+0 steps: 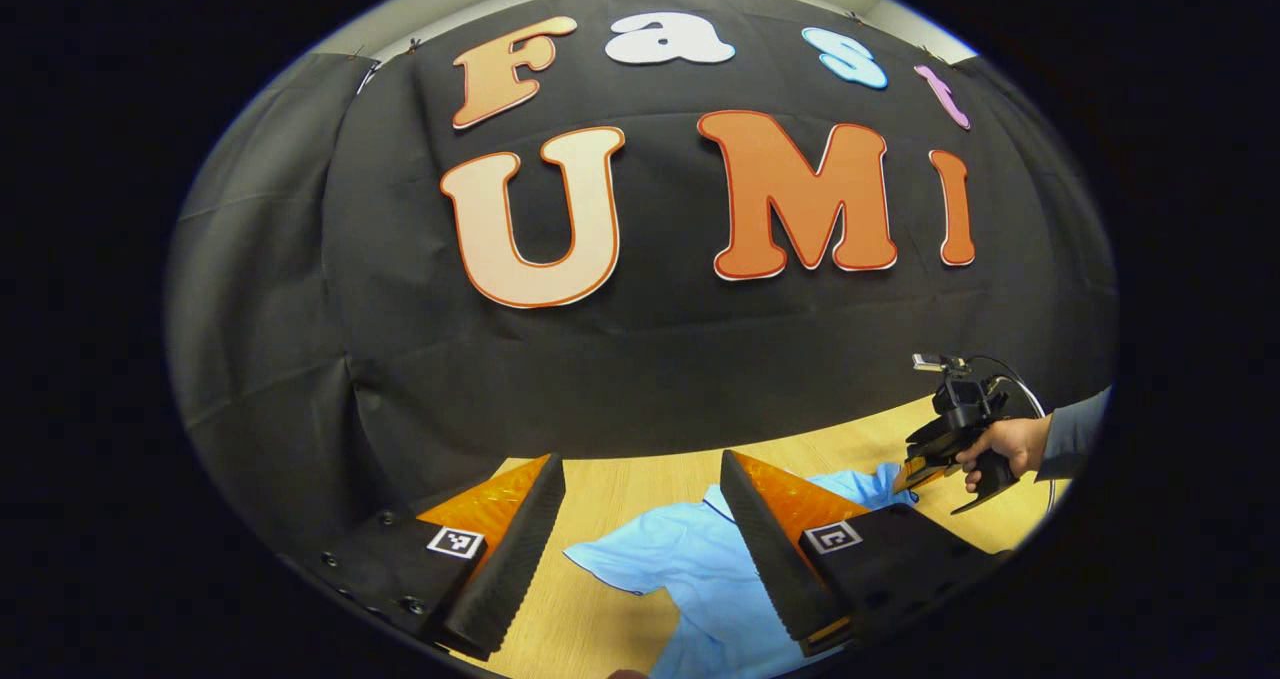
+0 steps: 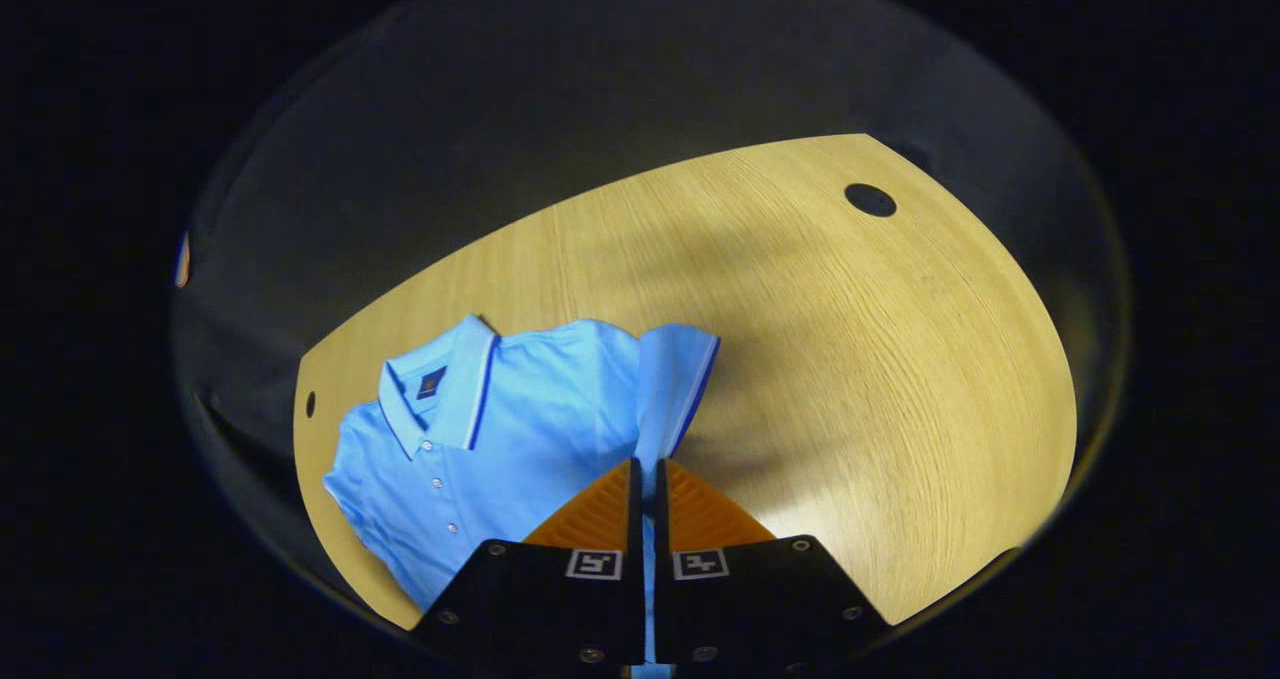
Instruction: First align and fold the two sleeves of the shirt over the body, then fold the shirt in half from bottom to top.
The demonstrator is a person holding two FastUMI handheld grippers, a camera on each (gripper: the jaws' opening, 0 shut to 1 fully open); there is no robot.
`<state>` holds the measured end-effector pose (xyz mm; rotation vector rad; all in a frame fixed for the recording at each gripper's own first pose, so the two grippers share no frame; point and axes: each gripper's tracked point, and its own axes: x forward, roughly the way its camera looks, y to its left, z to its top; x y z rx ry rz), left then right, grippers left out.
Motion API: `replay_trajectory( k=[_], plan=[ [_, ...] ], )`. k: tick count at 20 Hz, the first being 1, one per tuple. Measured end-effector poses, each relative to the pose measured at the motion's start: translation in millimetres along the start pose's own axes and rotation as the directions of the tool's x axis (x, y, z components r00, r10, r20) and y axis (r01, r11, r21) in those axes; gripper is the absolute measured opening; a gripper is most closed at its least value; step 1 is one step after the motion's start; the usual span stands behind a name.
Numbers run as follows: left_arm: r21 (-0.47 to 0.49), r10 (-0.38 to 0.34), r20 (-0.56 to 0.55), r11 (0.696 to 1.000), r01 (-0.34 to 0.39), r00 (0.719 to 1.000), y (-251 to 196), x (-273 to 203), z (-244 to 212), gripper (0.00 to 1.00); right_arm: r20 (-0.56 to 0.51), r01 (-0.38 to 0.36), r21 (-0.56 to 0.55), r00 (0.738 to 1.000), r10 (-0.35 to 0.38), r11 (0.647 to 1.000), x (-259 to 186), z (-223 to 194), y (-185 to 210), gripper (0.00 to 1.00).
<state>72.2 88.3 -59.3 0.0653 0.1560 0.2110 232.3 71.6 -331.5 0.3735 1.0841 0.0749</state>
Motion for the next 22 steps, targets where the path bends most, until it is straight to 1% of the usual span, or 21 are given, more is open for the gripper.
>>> replay_trajectory(
  k=[3,7,9,11,13,14,16,17,18,20,21,22],
  plan=[
    [-0.004,0.011,-0.010,1.000,-0.011,1.000,12,4,-7,1.00,0.012,-0.049,-0.032,0.999,0.049,0.998,-8,-2,26,0.04],
    [-0.027,0.021,-0.045,0.999,-0.022,0.999,29,15,-25,1.00,0.013,-0.091,-0.106,0.996,0.093,0.990,-11,-10,60,0.04],
    [-0.052,0.021,-0.088,0.998,-0.026,0.996,37,25,-41,1.00,0.002,-0.094,-0.142,0.996,0.095,0.985,-10,-18,74,0.04],
    [-0.080,0.010,-0.141,0.997,-0.022,0.990,42,35,-57,1.00,0.002,-0.124,-0.168,0.992,0.126,0.978,-9,-24,91,0.07],
    [-0.099,-0.007,-0.191,0.995,-0.012,0.982,46,52,-76,1.00,-0.005,-0.153,-0.186,0.988,0.154,0.971,-14,-31,102,0.12],
    [-0.100,-0.015,-0.220,0.995,-0.007,0.975,49,61,-85,1.00,-0.006,-0.157,-0.203,0.987,0.159,0.967,-16,-32,105,0.21],
    [-0.114,-0.039,-0.292,0.993,0.006,0.956,50,80,-106,1.00,0.006,-0.154,-0.245,0.987,0.160,0.957,-24,-35,104,0.28],
    [-0.124,-0.052,-0.331,0.992,0.012,0.942,50,90,-119,0.97,0.021,-0.140,-0.267,0.988,0.151,0.953,-27,-34,102,0.30],
    [-0.124,-0.060,-0.376,0.992,0.013,0.925,51,98,-134,1.00,0.040,-0.127,-0.288,0.989,0.145,0.949,-31,-33,99,0.37],
    [-0.133,-0.081,-0.445,0.991,0.024,0.892,49,106,-158,1.00,0.078,-0.103,-0.315,0.988,0.134,0.944,-43,-32,93,0.48],
    [-0.144,-0.093,-0.471,0.989,0.028,0.877,47,112,-167,0.97,0.094,-0.094,-0.324,0.987,0.131,0.941,-50,-33,89,0.52],
    [-0.154,-0.104,-0.496,0.988,0.031,0.862,47,117,-175,1.00,0.111,-0.084,-0.333,0.986,0.127,0.939,-56,-33,84,0.57]
  ],
)
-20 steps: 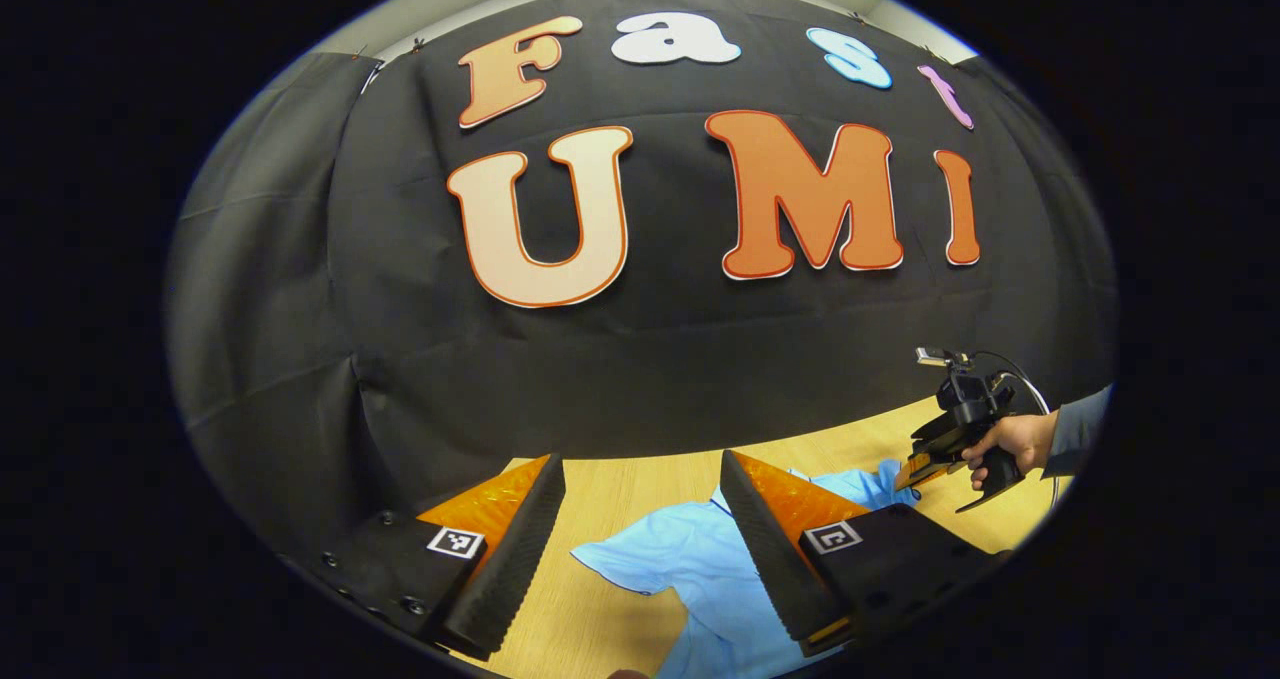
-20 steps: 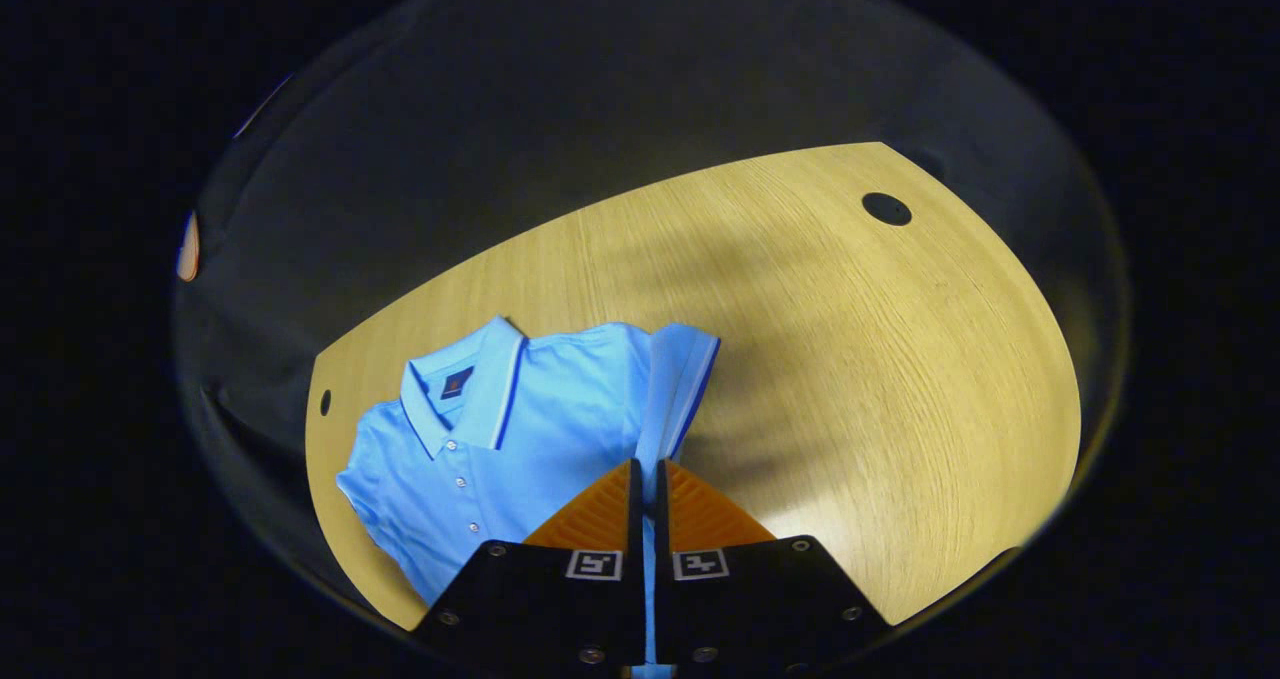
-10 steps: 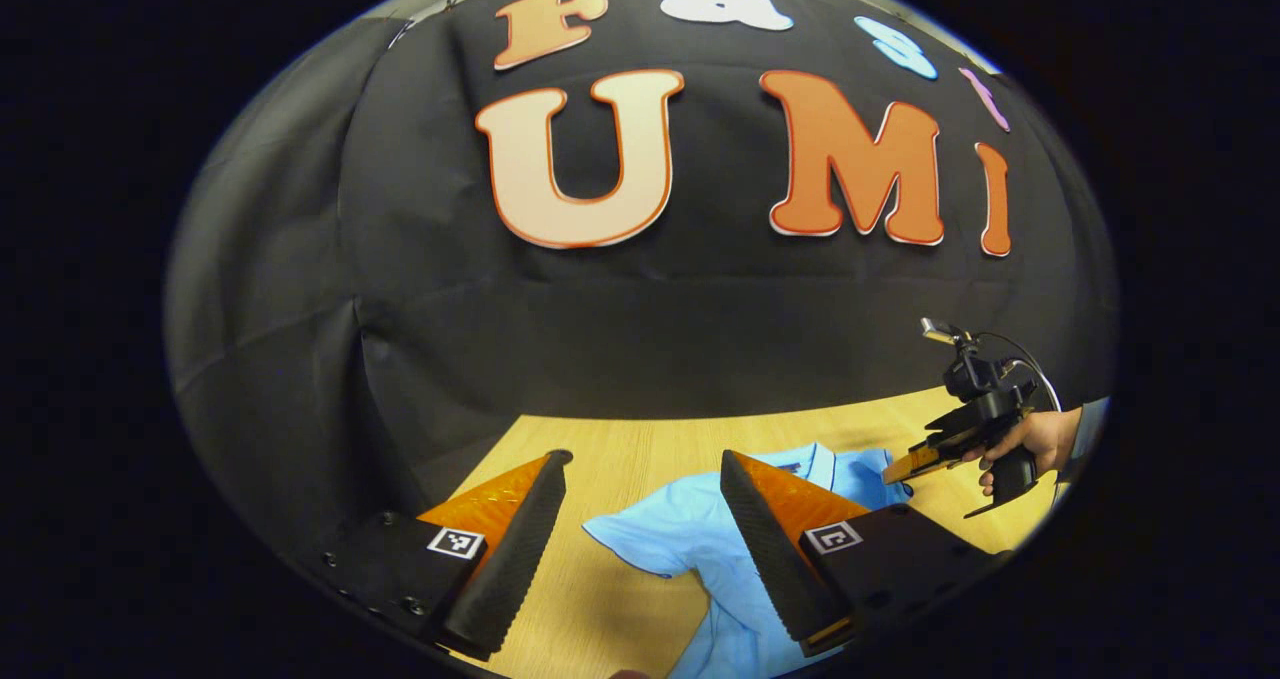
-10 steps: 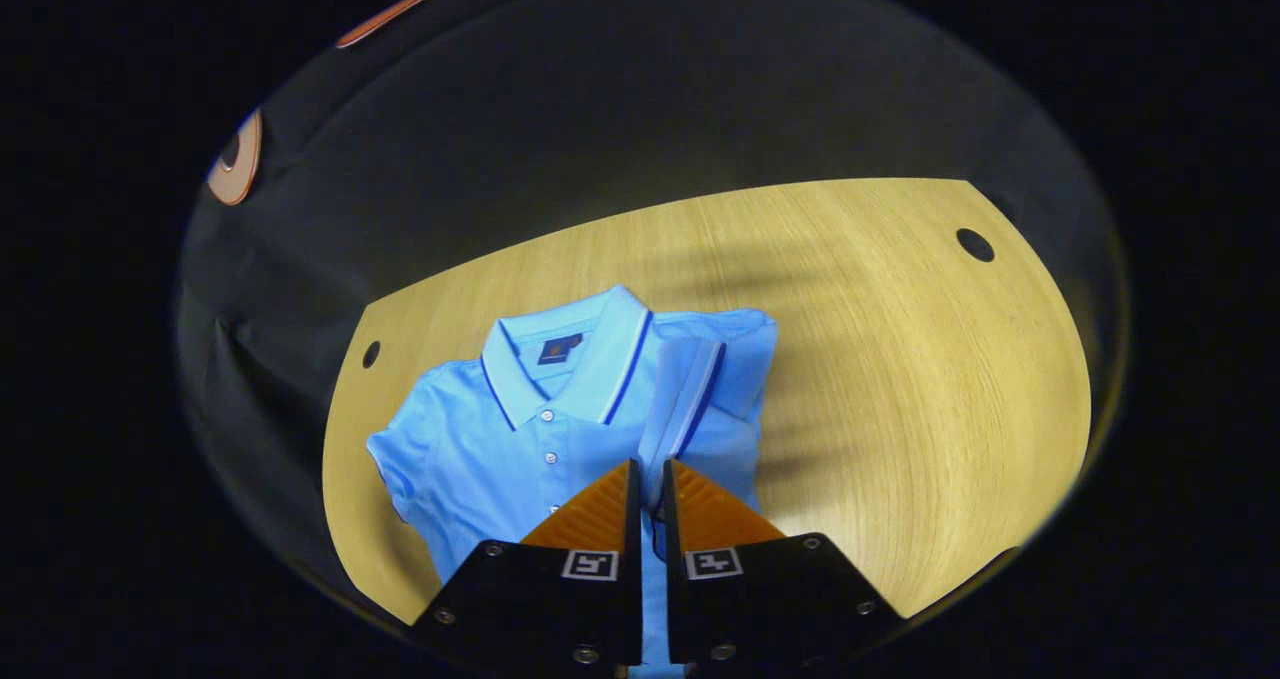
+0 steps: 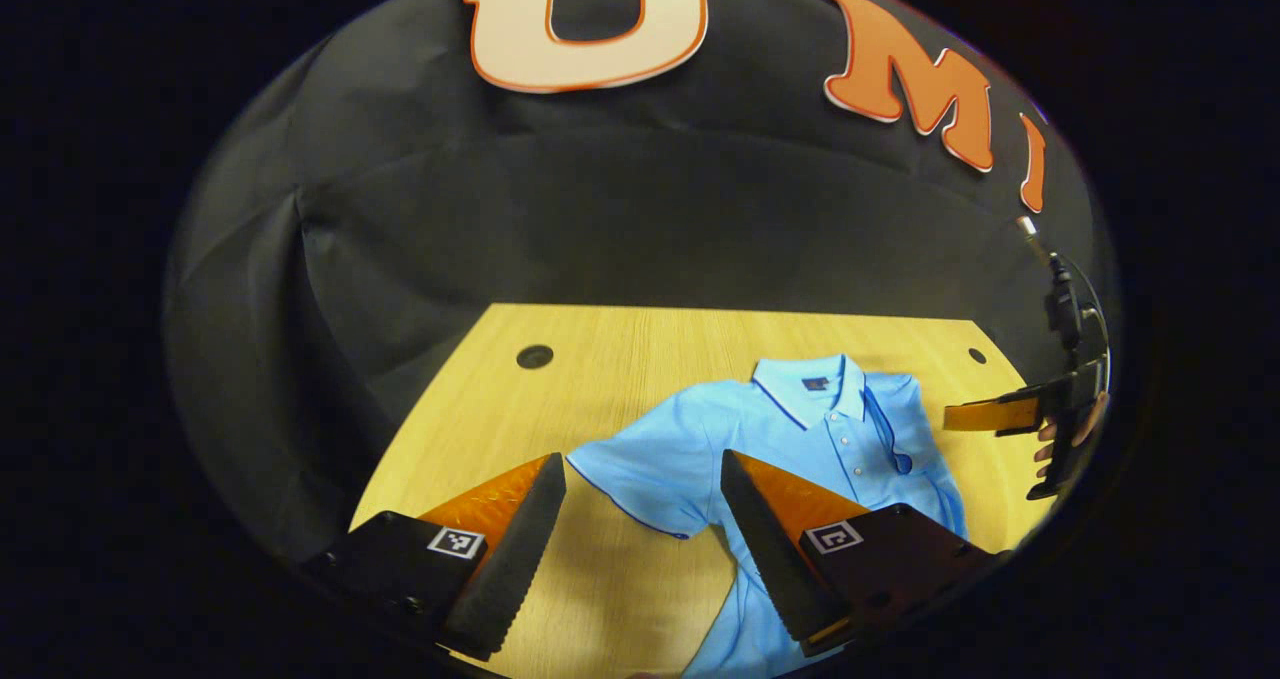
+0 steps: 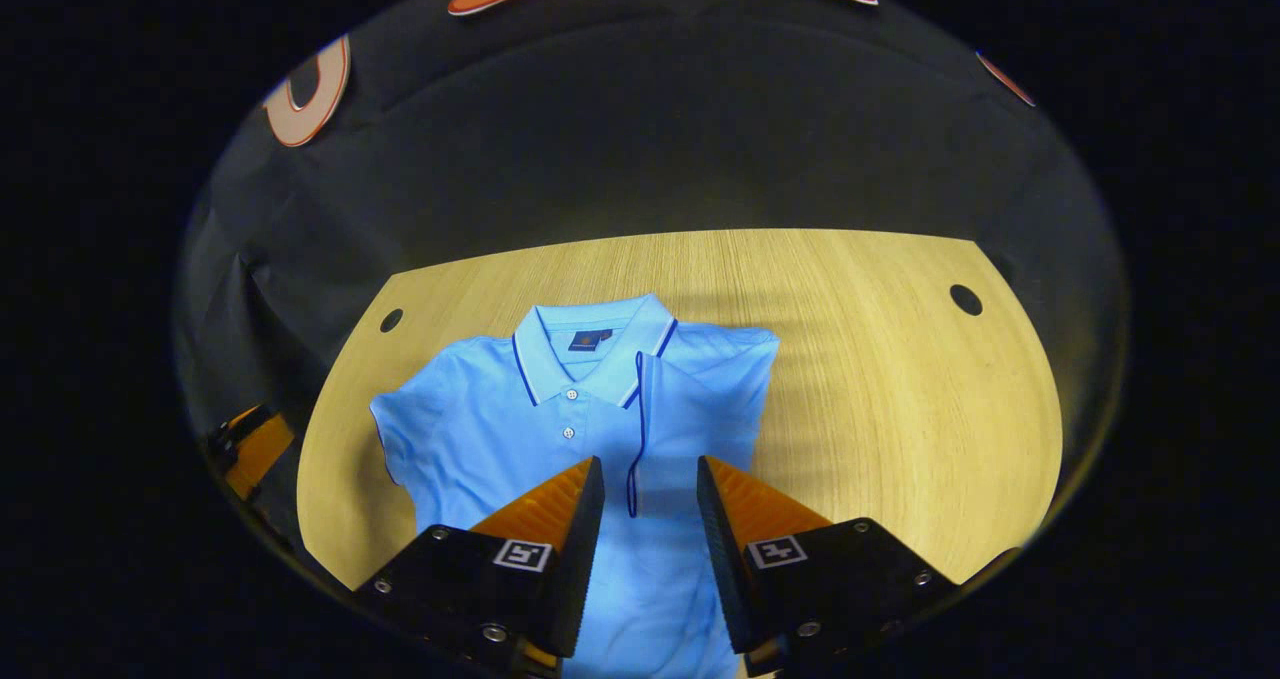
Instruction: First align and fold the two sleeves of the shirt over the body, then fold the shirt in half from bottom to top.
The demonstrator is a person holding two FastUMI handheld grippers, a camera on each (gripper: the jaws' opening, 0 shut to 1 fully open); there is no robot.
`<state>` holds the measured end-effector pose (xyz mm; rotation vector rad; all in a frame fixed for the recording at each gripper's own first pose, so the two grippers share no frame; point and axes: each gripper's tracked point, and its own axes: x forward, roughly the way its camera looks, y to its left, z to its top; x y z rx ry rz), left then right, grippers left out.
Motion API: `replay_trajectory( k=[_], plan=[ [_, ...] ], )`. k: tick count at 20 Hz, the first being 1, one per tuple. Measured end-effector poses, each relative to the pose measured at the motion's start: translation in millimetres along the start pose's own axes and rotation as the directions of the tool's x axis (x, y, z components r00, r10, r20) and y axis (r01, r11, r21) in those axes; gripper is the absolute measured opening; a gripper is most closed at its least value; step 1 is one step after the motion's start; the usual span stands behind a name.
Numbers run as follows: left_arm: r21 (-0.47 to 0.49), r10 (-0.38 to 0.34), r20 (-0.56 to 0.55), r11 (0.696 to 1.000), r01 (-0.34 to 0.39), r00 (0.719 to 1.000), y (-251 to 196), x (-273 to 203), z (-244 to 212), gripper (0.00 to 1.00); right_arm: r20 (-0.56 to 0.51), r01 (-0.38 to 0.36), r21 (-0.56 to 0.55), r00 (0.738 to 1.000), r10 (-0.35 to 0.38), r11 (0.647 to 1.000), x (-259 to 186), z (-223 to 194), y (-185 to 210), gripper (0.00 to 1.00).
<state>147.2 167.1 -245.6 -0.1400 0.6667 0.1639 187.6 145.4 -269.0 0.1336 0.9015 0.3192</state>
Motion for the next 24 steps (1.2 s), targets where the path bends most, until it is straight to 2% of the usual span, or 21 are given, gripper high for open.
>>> replay_trajectory(
  k=[1,2,5,6,7,8,9,10,13,21,23,24],
  plan=[
    [-0.010,-0.008,-0.037,1.000,0.008,0.999,-1,11,-6,0.97,0.013,0.014,-0.009,1.000,-0.014,1.000,-8,-1,-6,0.59],
    [-0.025,-0.021,-0.070,1.000,0.019,0.997,-4,21,-14,1.00,0.025,0.029,-0.015,0.999,-0.029,0.999,-16,-2,-12,0.65],
    [-0.050,-0.027,-0.165,0.999,0.019,0.986,1,49,-32,0.97,0.068,0.064,-0.009,0.996,-0.063,0.998,-39,-6,-27,0.72],
    [-0.051,-0.027,-0.193,0.999,0.018,0.981,1,57,-38,1.00,0.083,0.071,-0.002,0.994,-0.071,0.997,-47,-6,-31,0.74],
    [-0.055,-0.028,-0.221,0.998,0.017,0.975,0,65,-45,1.00,0.098,0.076,0.007,0.992,-0.076,0.997,-55,-8,-35,0.74],
    [-0.070,-0.034,-0.249,0.997,0.017,0.968,1,71,-50,0.98,0.105,0.083,0.014,0.991,-0.084,0.996,-60,-11,-38,0.68],
    [-0.094,-0.036,-0.272,0.995,0.011,0.962,3,77,-53,0.98,0.117,0.091,0.016,0.989,-0.092,0.996,-70,-12,-44,0.68],
    [-0.121,-0.037,-0.296,0.993,0.001,0.955,5,83,-57,0.98,0.126,0.103,0.017,0.987,-0.104,0.995,-77,-14,-50,0.74],
    [-0.160,-0.026,-0.355,0.987,-0.034,0.934,11,97,-71,0.98,0.142,0.111,0.031,0.983,-0.114,0.993,-91,-23,-58,0.74],
    [-0.087,0.087,-0.461,0.986,-0.143,0.883,23,115,-92,0.98,0.155,0.118,0.019,0.981,-0.120,0.993,-121,-42,-74,0.74],
    [-0.094,0.088,-0.452,0.985,-0.145,0.888,20,118,-89,0.97,0.156,0.121,0.030,0.980,-0.124,0.992,-127,-47,-79,0.74],
    [-0.091,0.088,-0.453,0.985,-0.144,0.887,16,117,-89,0.89,0.157,0.120,0.038,0.980,-0.125,0.992,-130,-49,-81,0.74]
  ],
)
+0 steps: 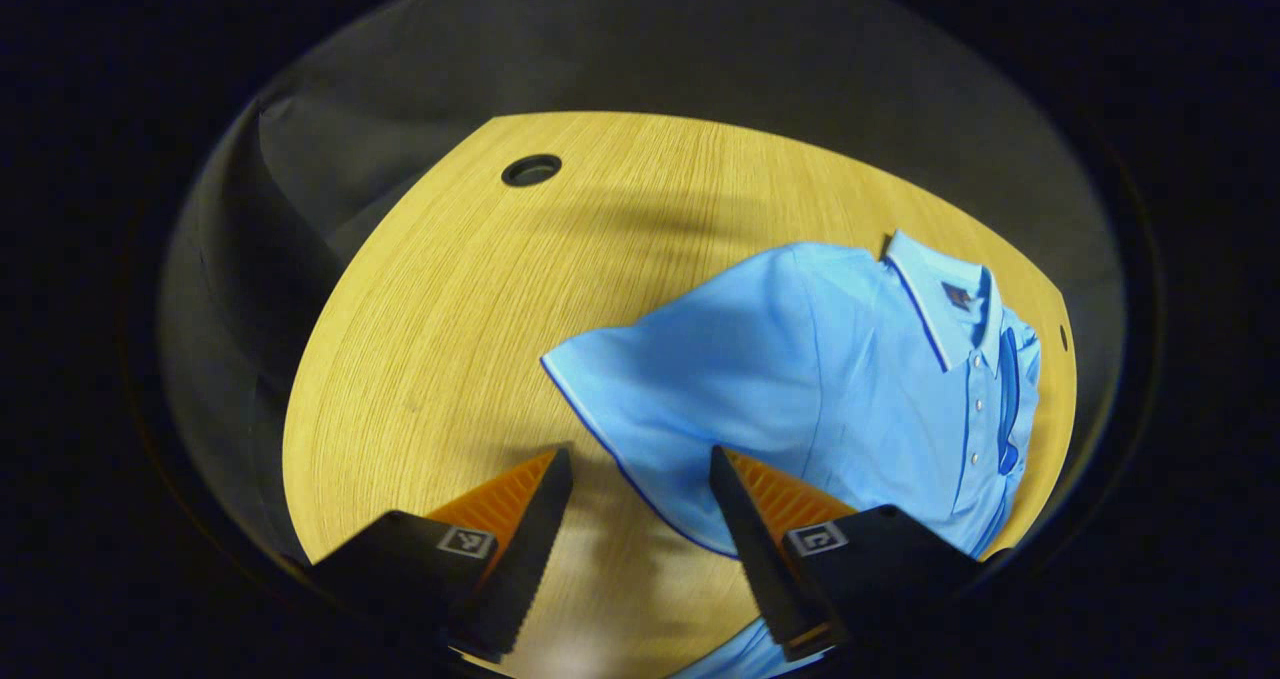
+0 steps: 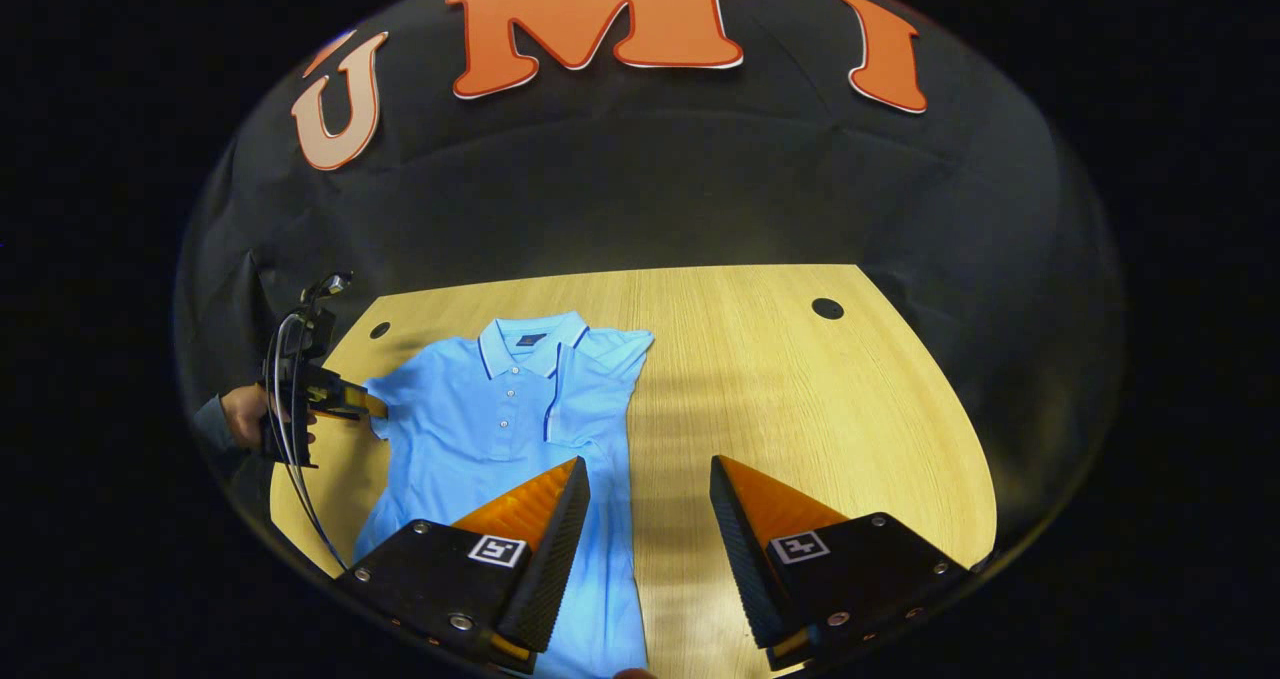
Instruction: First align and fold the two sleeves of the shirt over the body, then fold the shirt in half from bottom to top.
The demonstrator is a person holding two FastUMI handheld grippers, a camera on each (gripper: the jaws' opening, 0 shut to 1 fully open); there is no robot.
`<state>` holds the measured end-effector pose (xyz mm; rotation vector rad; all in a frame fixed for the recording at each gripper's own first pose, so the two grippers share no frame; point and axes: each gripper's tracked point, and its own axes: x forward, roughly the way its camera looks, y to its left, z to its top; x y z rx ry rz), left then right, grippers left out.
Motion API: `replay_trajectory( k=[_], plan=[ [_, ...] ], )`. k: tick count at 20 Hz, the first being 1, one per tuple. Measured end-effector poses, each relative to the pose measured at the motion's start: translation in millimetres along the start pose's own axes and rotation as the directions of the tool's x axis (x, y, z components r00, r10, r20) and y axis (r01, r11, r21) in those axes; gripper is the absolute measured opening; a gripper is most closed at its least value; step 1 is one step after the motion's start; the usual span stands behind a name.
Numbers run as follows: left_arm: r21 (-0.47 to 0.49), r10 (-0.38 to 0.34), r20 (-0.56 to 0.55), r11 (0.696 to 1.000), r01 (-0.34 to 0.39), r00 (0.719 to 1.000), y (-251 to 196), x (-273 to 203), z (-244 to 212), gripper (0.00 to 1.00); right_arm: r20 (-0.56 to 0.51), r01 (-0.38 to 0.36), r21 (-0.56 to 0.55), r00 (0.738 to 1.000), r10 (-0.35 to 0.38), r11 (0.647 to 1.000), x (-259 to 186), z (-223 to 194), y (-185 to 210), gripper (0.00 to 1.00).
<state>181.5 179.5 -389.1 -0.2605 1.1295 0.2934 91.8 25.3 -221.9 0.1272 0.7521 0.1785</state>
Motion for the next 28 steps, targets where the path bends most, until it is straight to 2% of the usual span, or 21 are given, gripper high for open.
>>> replay_trajectory(
  k=[2,3,4,5,7,8,12,13,14,15,19,28],
  plan=[
    [-0.009,0.000,0.028,1.000,0.001,1.000,-4,2,6,0.76,-0.001,0.011,0.015,1.000,-0.011,1.000,-4,-4,-7,0.74],
    [-0.018,-0.006,0.047,1.000,0.007,0.999,-6,3,9,0.57,0.000,0.017,0.022,1.000,-0.017,1.000,-5,-6,-9,0.74],
    [-0.027,-0.016,0.061,0.999,0.018,0.998,-10,3,12,0.38,-0.010,0.029,0.025,1.000,-0.029,0.999,-5,-10,-12,0.68],
    [-0.034,-0.032,0.067,0.999,0.035,0.997,-14,3,11,0.19,-0.018,0.030,0.023,0.999,-0.030,0.999,-7,-16,-13,0.74],
    [-0.036,-0.071,0.074,0.997,0.074,0.995,-20,3,12,0.14,-0.010,0.038,0.018,0.999,-0.038,0.999,-10,-18,-15,0.74],
    [-0.038,-0.078,0.075,0.996,0.081,0.994,-23,1,13,0.07,-0.010,0.041,0.016,0.999,-0.041,0.999,-13,-19,-16,0.77],
    [-0.011,-0.135,0.122,0.990,0.138,0.983,-41,-15,25,0.07,0.000,0.046,0.023,0.999,-0.046,0.999,-18,-21,-16,0.80],
    [0.015,-0.152,0.136,0.988,0.152,0.979,-47,-21,29,0.07,0.001,0.047,0.023,0.999,-0.047,0.999,-21,-21,-16,0.81],
    [0.045,-0.166,0.153,0.986,0.161,0.974,-53,-27,34,0.07,0.000,0.048,0.019,0.999,-0.048,0.999,-23,-23,-16,0.76],
    [0.080,-0.180,0.171,0.982,0.169,0.969,-61,-34,41,0.07,-0.003,0.053,0.014,0.999,-0.053,0.999,-25,-25,-16,0.82],
    [0.209,-0.235,0.221,0.959,0.190,0.947,-93,-55,59,0.07,-0.010,0.062,0.011,0.998,-0.061,0.998,-32,-33,-13,0.82],
    [0.372,-0.355,0.157,0.886,0.278,0.921,-167,-64,52,0.07,-0.023,0.099,0.016,0.995,-0.098,0.995,-52,-53,-2,0.86]
  ],
)
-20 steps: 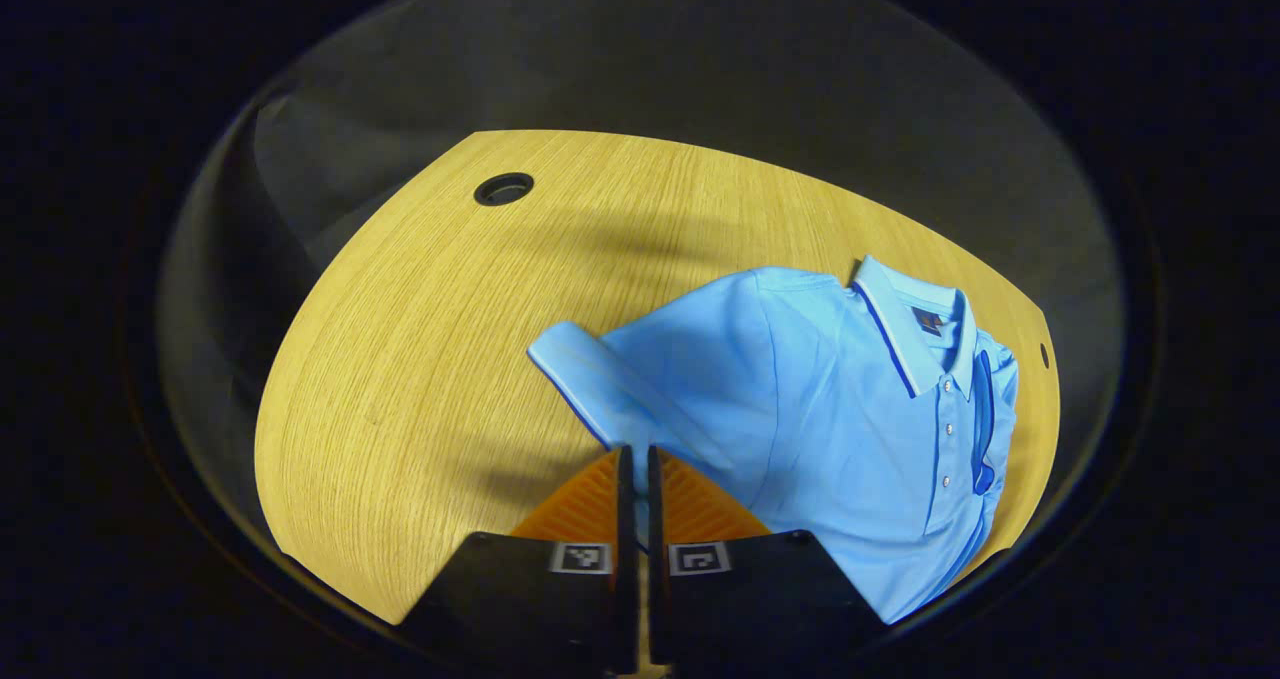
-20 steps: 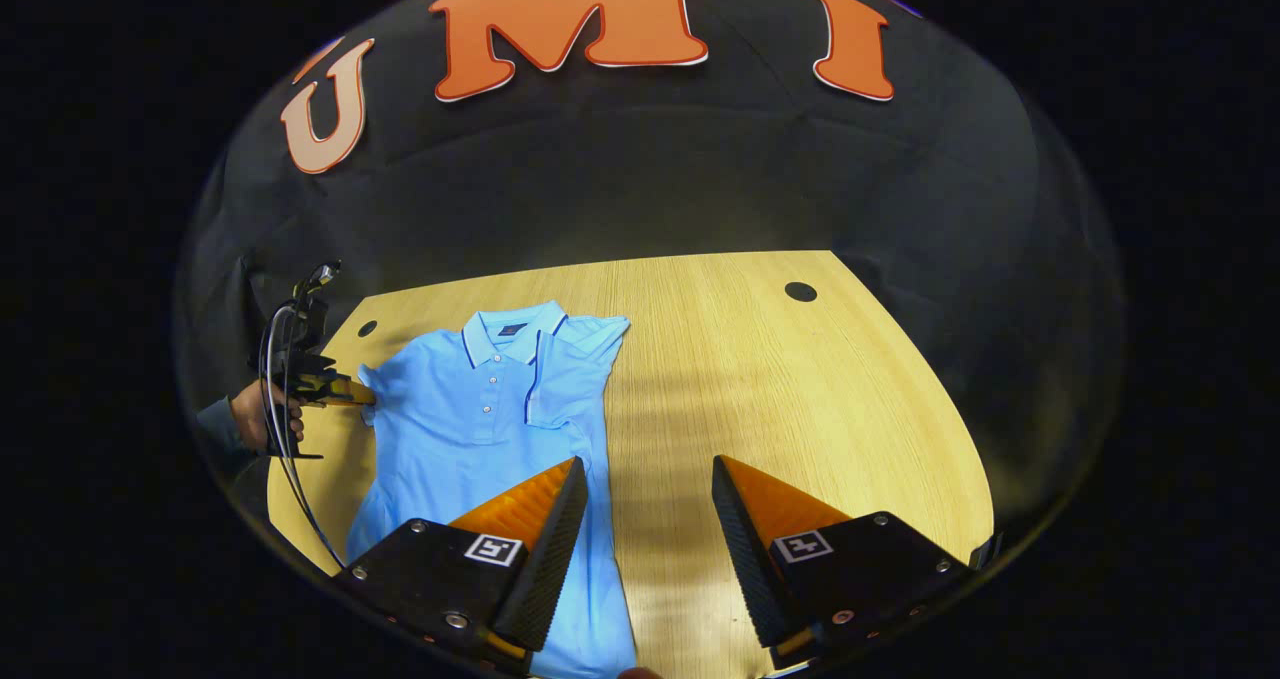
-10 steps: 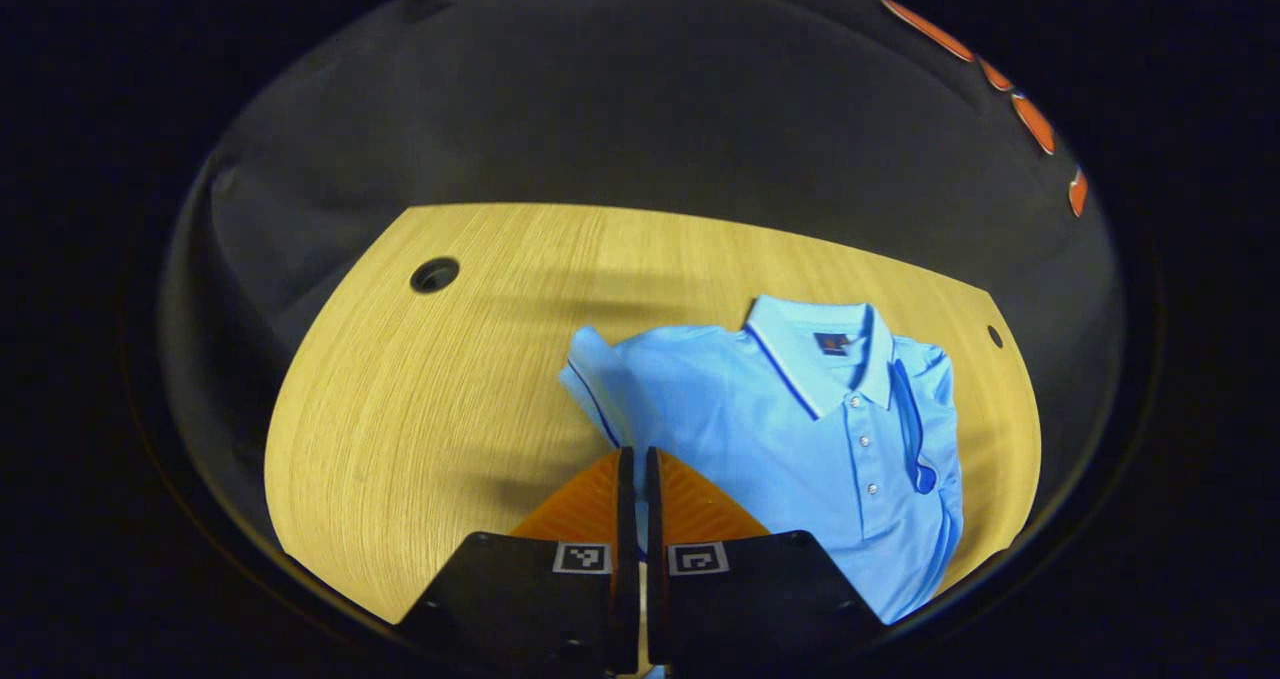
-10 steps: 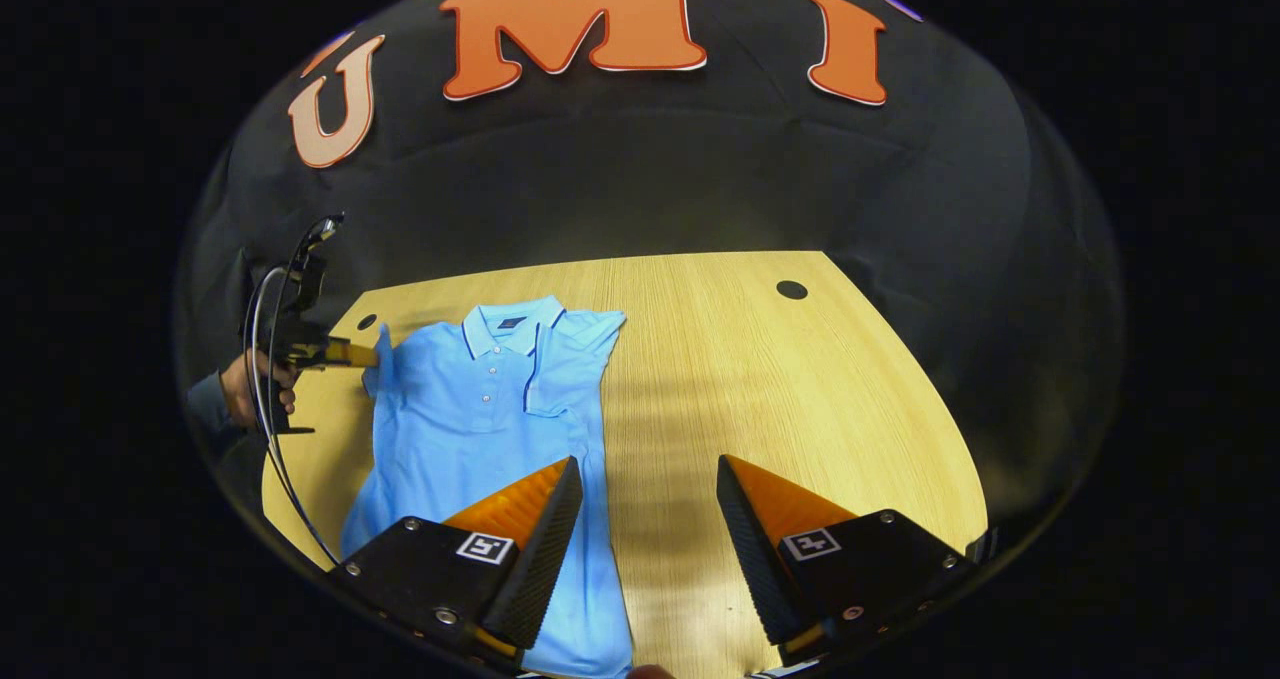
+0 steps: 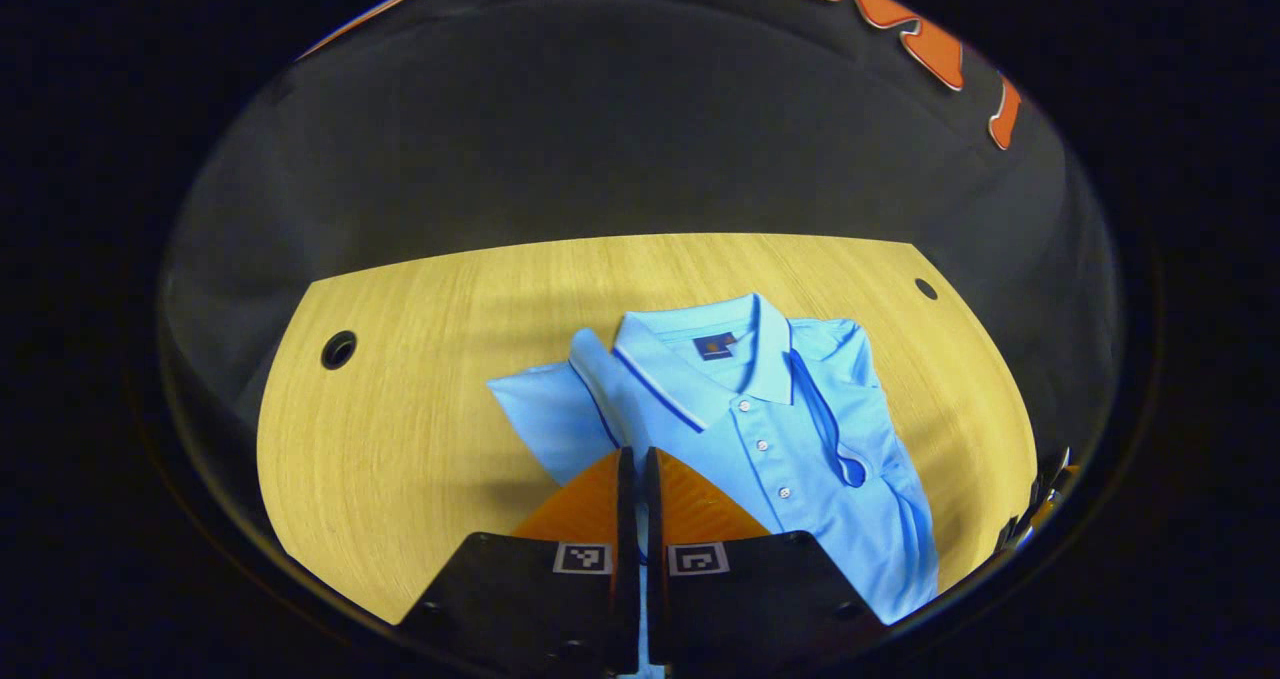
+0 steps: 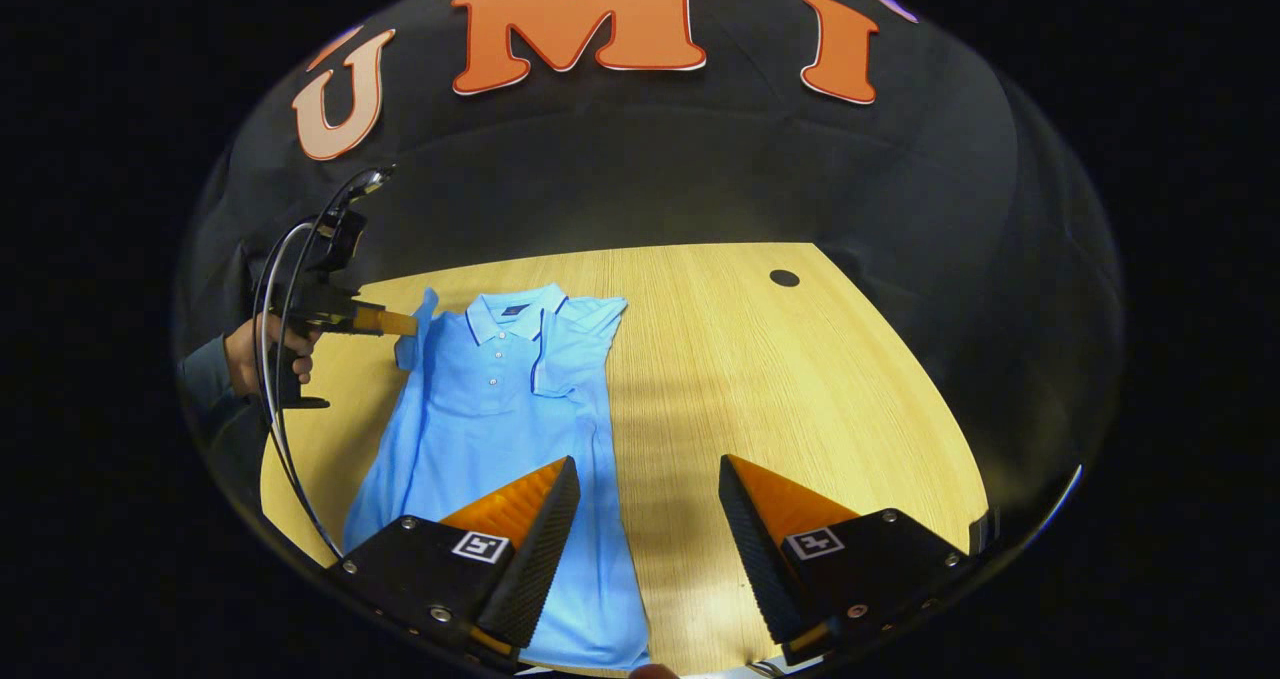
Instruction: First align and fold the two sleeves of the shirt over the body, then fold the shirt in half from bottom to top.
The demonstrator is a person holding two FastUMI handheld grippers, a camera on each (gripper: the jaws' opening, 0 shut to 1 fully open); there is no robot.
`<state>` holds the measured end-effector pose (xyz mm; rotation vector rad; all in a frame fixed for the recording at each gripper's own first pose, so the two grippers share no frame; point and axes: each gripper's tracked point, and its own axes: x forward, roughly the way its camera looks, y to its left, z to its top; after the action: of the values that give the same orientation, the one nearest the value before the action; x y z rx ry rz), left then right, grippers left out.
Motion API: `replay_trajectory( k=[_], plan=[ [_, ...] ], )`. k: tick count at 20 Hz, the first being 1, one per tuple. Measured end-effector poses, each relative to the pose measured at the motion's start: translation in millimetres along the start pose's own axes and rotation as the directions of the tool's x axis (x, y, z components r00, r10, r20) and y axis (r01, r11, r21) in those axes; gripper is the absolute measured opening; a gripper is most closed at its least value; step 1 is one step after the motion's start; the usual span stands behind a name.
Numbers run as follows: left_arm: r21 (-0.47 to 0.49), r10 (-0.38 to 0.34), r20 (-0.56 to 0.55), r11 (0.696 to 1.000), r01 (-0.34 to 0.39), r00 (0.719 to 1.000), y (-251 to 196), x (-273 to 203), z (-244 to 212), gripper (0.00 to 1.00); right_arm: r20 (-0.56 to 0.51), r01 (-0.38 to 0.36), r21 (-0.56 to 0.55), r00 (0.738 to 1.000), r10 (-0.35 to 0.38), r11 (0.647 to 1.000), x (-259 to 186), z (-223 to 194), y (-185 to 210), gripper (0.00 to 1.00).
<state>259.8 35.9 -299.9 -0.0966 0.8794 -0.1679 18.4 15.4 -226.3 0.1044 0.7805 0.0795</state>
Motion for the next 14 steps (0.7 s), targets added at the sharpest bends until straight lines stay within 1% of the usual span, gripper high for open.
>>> replay_trajectory(
  k=[2,3,4,6,8,9,11,14],
  plan=[
    [0.017,-0.045,-0.029,0.999,0.045,0.999,-17,2,-4,0.09,-0.009,0.010,0.000,1.000,-0.010,1.000,-6,-5,0,0.86],
    [0.013,-0.071,-0.037,0.997,0.071,0.997,-25,3,-8,0.17,-0.014,0.006,0.001,1.000,-0.006,1.000,-7,-10,2,0.86],
    [-0.003,-0.101,-0.033,0.995,0.101,0.994,-33,-2,-9,0.19,-0.020,0.003,0.002,1.000,-0.003,1.000,-9,-13,3,0.86],
    [-0.026,-0.109,-0.022,0.994,0.109,0.994,-35,-13,-17,0.50,-0.028,-0.015,0.000,1.000,0.015,1.000,-15,-20,6,0.86],
    [-0.029,-0.078,-0.016,0.997,0.077,0.997,-26,-30,-31,0.79,-0.042,-0.034,-0.003,0.999,0.034,0.999,-17,-29,8,0.86],
    [-0.036,-0.065,-0.014,0.997,0.065,0.998,-23,-42,-39,0.88,-0.055,-0.045,-0.003,0.997,0.044,0.999,-19,-36,9,0.86],
    [-0.055,-0.052,-0.016,0.997,0.051,0.999,-18,-66,-62,0.99,-0.072,-0.068,-0.015,0.995,0.067,0.998,-24,-49,12,0.88],
    [-0.078,-0.025,-0.022,0.997,0.023,0.999,-13,-102,-99,1.00,-0.101,-0.092,-0.042,0.991,0.088,0.995,-32,-70,12,0.90]
  ],
)
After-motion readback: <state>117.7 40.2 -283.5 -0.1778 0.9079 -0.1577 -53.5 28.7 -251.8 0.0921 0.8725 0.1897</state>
